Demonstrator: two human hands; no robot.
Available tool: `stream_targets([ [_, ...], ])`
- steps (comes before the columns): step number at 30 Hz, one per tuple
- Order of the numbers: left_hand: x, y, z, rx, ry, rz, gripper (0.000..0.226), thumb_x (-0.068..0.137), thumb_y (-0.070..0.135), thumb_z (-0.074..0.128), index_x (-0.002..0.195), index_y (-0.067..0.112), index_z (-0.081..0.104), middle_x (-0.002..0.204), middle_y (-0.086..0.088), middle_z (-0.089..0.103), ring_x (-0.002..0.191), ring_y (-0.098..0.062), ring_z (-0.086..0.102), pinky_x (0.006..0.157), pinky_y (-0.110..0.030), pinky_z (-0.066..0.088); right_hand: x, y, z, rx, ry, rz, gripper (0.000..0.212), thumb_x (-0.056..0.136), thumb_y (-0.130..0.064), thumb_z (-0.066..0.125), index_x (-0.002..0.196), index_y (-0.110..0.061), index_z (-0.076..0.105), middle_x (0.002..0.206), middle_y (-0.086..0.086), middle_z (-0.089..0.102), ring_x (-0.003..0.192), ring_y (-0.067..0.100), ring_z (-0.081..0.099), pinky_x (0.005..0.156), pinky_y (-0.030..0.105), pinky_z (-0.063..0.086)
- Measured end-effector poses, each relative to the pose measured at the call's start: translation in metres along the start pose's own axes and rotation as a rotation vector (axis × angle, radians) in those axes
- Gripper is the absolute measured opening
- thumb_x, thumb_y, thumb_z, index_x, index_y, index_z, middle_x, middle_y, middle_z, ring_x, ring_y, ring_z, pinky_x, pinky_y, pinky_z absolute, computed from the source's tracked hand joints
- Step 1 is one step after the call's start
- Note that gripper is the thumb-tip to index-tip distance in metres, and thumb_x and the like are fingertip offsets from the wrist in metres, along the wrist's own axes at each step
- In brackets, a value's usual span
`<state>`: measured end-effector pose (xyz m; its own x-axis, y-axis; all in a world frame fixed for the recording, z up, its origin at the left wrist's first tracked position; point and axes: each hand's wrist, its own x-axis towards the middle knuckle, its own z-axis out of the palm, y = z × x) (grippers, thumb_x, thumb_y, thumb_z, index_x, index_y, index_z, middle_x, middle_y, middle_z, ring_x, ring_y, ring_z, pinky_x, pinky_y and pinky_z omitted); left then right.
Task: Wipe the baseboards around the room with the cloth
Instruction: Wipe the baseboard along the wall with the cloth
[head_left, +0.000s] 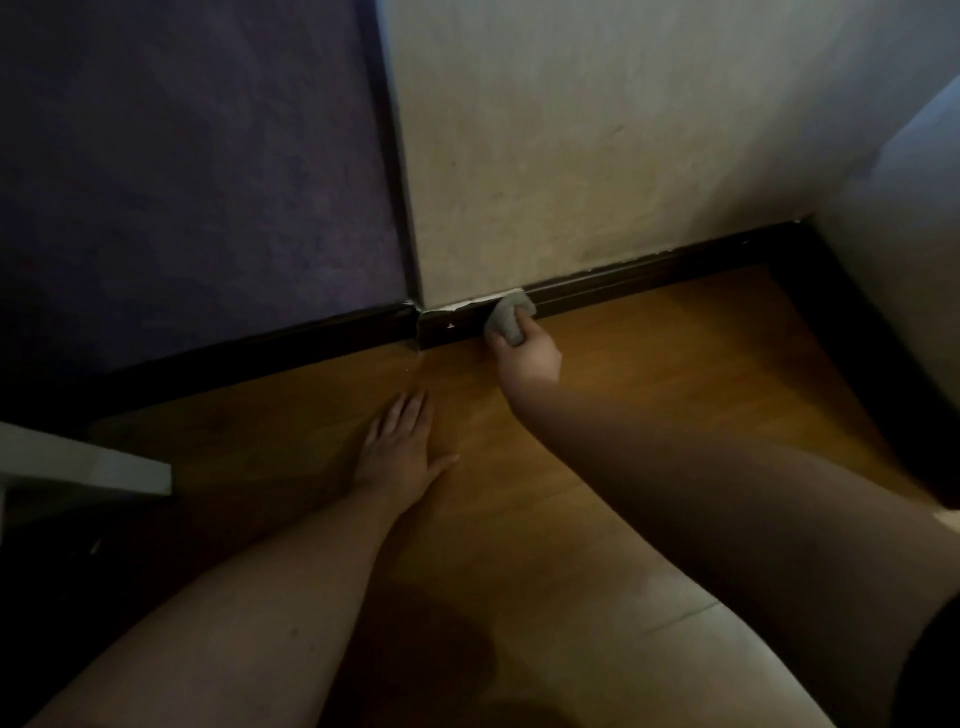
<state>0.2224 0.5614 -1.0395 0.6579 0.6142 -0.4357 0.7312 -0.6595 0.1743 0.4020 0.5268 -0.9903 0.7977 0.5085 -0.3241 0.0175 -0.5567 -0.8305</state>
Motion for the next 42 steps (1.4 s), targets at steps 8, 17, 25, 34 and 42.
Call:
stream_targets([
  [8, -0.003, -0.016, -0.003, -0.043, -0.009, -0.132, 0.083, 0.096, 0.064, 0.036, 0.159, 0.023, 0.002, 0.166, 0.004, -0.008, 0.152, -0.017, -0.01, 0.121, -0.042, 0.006, -0.028, -0.008, 0.036, -0.012, -0.169, -0.067, 0.055, 0.09, -0.026, 0.068, 0.142, -0.019, 0.051, 0.137, 0.009, 0.058, 0.127, 0.025, 0.053, 0.107, 0.03, 0.04],
  [17, -0.001, -0.026, -0.011, 0.067, -0.021, -0.044, 0.083, 0.096, 0.066, 0.033, 0.159, 0.022, 0.0, 0.166, 0.004, -0.009, 0.152, -0.014, -0.009, 0.122, -0.039, 0.004, -0.022, -0.011, 0.003, -0.105, -0.324, -0.248, 0.055, 0.088, -0.026, 0.072, 0.139, -0.019, 0.055, 0.135, 0.005, 0.061, 0.124, 0.018, 0.055, 0.095, 0.016, 0.037],
  [25, 0.017, -0.014, -0.019, 0.114, -0.072, 0.083, 0.089, 0.093, 0.067, 0.043, 0.158, 0.026, -0.001, 0.164, 0.007, -0.017, 0.151, -0.013, -0.011, 0.122, -0.04, 0.007, 0.033, 0.036, -0.116, -0.085, 0.118, -0.009, 0.055, 0.093, -0.026, 0.064, 0.145, -0.019, 0.045, 0.138, 0.011, 0.056, 0.129, 0.028, 0.051, 0.107, 0.036, 0.04],
  [34, 0.022, -0.004, -0.024, 0.147, -0.108, 0.057, 0.092, 0.093, 0.059, 0.052, 0.159, 0.023, -0.001, 0.164, 0.004, -0.018, 0.152, -0.015, -0.01, 0.12, -0.042, 0.017, 0.099, 0.02, -0.189, -0.241, 0.293, 0.027, 0.054, 0.095, -0.03, 0.057, 0.147, -0.024, 0.044, 0.142, 0.012, 0.052, 0.126, 0.035, 0.051, 0.103, 0.038, 0.044],
  [42, 0.024, -0.01, -0.017, 0.12, -0.089, 0.081, 0.092, 0.092, 0.06, 0.052, 0.159, 0.022, 0.001, 0.164, 0.004, -0.017, 0.151, -0.015, -0.011, 0.12, -0.041, 0.022, 0.086, -0.004, -0.129, -0.45, 0.265, -0.02, 0.046, 0.098, -0.026, 0.05, 0.143, -0.019, 0.047, 0.133, 0.02, 0.053, 0.117, 0.039, 0.053, 0.092, 0.039, 0.046],
])
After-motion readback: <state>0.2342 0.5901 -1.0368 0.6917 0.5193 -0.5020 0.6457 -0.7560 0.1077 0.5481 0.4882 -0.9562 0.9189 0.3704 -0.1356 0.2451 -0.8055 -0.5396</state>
